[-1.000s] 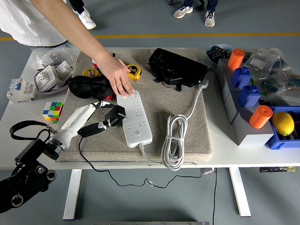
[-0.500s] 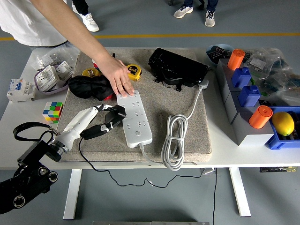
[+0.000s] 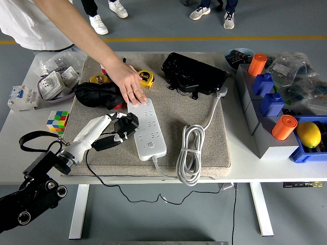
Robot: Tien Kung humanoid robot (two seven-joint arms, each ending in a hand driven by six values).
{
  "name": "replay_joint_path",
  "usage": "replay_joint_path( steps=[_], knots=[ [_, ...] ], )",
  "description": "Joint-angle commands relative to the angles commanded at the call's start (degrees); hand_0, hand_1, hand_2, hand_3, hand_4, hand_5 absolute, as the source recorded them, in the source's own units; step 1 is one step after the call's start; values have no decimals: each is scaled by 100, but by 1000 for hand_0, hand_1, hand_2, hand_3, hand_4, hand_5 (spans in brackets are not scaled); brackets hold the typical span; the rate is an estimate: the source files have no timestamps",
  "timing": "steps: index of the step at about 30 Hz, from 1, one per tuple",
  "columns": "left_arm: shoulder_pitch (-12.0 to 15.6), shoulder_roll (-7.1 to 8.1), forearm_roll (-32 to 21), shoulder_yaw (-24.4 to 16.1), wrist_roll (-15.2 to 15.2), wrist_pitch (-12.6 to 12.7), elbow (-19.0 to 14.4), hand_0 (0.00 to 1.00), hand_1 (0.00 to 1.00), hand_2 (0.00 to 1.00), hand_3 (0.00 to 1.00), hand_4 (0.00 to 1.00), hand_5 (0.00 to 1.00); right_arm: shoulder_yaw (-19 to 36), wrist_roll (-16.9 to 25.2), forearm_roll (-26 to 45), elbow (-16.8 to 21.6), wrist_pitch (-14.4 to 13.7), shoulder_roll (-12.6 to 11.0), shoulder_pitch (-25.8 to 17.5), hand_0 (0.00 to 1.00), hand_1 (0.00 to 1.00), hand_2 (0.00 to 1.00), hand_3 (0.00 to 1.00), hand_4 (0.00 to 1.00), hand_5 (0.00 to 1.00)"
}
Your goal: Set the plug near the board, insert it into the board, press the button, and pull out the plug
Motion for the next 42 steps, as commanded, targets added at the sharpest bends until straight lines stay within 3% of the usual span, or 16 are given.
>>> replay_joint_path(
  steps=[42],
  knots=[
    [-461,-102,73,463,144,-58,-128,749,761,742,722,892,953,4,27,21,4,11,-4,14,622,666,682,592,998,523]
  ],
)
